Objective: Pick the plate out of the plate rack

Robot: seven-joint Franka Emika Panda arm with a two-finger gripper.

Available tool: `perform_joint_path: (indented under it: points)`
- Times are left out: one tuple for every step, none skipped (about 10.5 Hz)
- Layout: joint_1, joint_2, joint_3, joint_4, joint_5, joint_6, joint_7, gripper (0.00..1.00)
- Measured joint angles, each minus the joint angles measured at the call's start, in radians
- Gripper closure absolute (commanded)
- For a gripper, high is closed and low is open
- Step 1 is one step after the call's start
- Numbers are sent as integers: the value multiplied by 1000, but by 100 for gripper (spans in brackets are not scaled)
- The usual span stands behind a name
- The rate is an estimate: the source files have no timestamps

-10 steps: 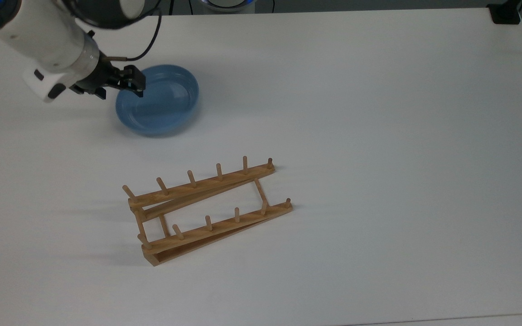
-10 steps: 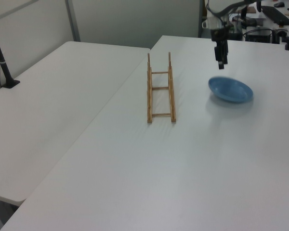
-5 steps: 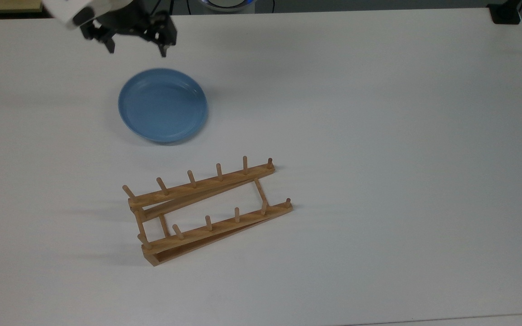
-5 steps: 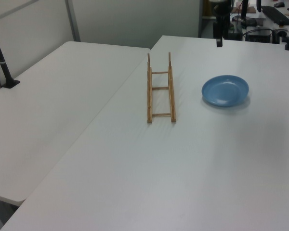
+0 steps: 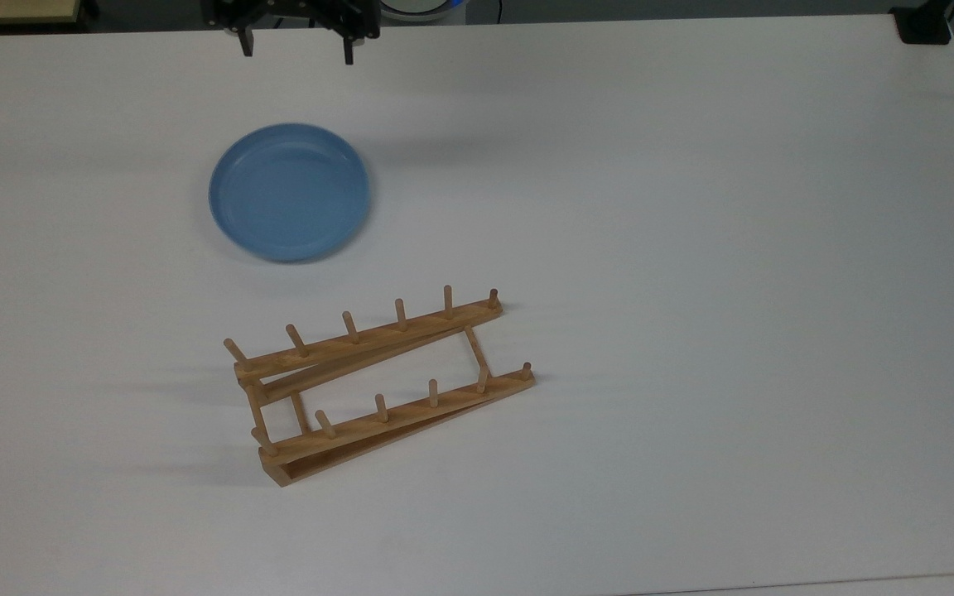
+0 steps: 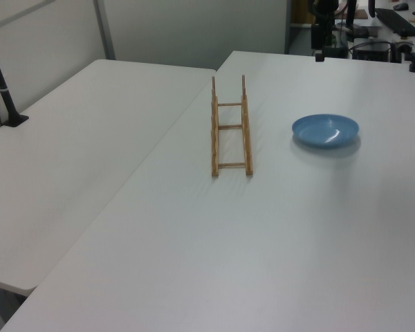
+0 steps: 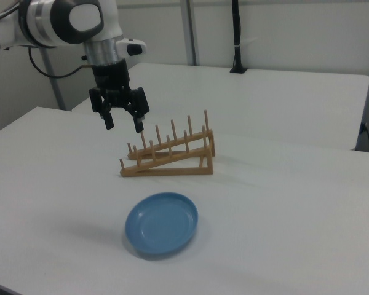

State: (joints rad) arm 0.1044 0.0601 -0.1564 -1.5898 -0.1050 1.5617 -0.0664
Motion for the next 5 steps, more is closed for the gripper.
perform_joint_path:
  points:
    - [6,-10,0,-6,0,0,2,0]
    - [6,-13,-1,-10,0,0,3,0]
    - [4,-13,-3,-12,0,0,4,0]
    - [2,-13,-4,-12,0,0,6,0]
    - [2,-12,-4,-12,0,0,9,0]
